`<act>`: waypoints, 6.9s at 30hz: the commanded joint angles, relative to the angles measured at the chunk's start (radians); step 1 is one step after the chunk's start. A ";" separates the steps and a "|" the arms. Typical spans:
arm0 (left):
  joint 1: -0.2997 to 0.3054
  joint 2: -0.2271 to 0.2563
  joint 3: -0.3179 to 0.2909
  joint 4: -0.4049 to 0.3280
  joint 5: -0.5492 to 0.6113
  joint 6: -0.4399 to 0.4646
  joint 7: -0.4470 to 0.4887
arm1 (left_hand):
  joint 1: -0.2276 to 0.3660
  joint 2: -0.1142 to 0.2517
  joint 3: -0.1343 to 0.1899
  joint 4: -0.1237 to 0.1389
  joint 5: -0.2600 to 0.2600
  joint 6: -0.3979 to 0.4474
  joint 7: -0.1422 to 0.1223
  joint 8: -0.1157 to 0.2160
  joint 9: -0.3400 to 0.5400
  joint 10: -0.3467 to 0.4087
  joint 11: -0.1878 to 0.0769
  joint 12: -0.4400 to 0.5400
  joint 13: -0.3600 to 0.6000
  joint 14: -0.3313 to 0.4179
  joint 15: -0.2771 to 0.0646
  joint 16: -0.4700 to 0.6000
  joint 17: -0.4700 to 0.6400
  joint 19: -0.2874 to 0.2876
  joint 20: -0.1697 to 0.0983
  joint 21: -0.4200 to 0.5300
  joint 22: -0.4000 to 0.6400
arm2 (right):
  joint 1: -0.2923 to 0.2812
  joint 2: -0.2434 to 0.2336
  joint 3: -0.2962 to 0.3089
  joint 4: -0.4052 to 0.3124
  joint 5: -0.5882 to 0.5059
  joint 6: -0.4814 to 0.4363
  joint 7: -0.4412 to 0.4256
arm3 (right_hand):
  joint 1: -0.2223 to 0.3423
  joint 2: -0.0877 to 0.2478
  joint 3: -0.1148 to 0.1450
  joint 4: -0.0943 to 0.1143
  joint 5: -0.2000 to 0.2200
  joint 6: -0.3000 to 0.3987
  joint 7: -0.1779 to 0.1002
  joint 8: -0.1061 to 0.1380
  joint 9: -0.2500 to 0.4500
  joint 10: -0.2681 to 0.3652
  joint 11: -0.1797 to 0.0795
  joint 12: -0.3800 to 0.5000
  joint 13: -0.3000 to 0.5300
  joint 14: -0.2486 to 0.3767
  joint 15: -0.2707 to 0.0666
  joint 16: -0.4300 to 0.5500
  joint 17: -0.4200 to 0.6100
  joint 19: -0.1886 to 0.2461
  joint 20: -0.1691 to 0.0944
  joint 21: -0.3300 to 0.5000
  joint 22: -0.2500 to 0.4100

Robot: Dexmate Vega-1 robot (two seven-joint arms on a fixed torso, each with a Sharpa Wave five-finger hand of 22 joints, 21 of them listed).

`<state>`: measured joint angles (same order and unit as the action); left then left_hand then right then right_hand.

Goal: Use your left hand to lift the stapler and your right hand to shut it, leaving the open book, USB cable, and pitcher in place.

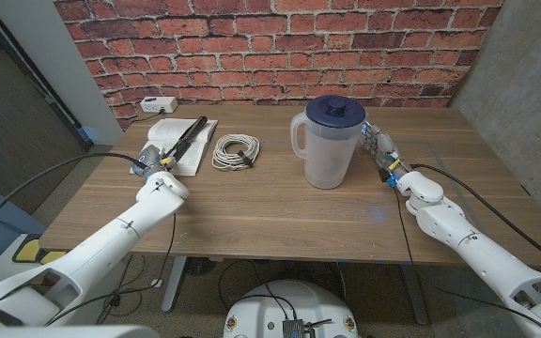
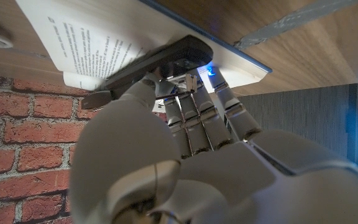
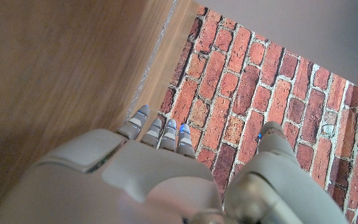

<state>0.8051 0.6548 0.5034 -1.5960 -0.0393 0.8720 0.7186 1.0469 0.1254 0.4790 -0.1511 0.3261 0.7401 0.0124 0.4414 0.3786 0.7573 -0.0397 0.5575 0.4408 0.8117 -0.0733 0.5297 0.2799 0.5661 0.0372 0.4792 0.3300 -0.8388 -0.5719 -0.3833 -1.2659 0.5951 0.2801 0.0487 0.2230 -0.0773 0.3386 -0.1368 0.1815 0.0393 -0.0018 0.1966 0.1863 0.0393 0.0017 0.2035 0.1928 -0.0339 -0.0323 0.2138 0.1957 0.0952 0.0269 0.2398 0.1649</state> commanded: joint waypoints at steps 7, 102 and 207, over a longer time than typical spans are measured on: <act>0.040 -0.031 -0.038 -0.013 0.008 -0.038 0.073 | 0.086 0.055 0.039 -0.025 0.006 0.028 0.006 0.010 0.016 0.087 -0.068 0.017 0.100 0.062 -0.108 0.005 0.138 -0.008 -0.010 0.025 0.018 | -0.023 -0.019 0.012 -0.036 0.004 0.000 -0.007 | 0.008 0.008 -0.002 0.000 0.001 0.012 -0.004 0.000 0.002 0.005 0.002 -0.002 0.005 0.004 -0.013 -0.006 0.002 0.008 0.000 -0.008 0.005; 0.138 -0.083 -0.027 -0.086 0.290 -0.498 0.235 | 0.141 -0.009 0.028 -0.022 0.003 0.189 -0.020 -0.029 -0.058 0.181 -0.079 0.010 0.175 0.148 -0.133 -0.010 0.169 -0.027 -0.089 0.257 0.079 | -0.055 -0.061 0.061 -0.084 0.008 0.071 0.005 | 0.016 0.019 -0.014 0.002 0.003 0.007 -0.030 -0.002 0.002 -0.005 -0.027 -0.005 0.006 -0.008 -0.041 -0.010 0.002 0.015 0.006 -0.037 0.006; 0.254 -0.125 -0.101 -0.176 0.323 -0.782 0.214 | 0.140 -0.013 0.030 -0.025 -0.019 0.198 -0.047 -0.052 -0.080 0.196 -0.083 -0.067 0.199 0.162 -0.144 -0.066 0.176 -0.074 -0.111 0.402 0.035 | -0.129 -0.300 0.131 -0.552 -0.427 -0.140 -0.239 | 0.060 0.033 -0.017 -0.011 0.002 0.045 -0.019 0.007 0.002 0.039 -0.013 0.006 0.007 0.021 -0.027 -0.005 -0.001 0.036 -0.006 -0.048 0.005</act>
<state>1.0588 0.5504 0.4115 -1.7704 0.3100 0.1360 0.9420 1.1205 0.0517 0.4827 -0.1474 0.3081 0.8879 0.0180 0.3898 0.2941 0.9058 -0.0807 0.4914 0.6354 0.9419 -0.0965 0.4563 0.4434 0.4999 -0.0463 0.8741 0.3662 -0.9572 -0.8425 -0.2613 -1.7608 0.2434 0.1864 -0.1578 0.2716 -0.0418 0.3182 -0.1441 0.1815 0.0769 -0.0216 0.1966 0.1863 0.0735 -0.0106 0.2079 0.1976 -0.0197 -0.0359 0.2089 0.1959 0.1288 0.0248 0.1922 0.1650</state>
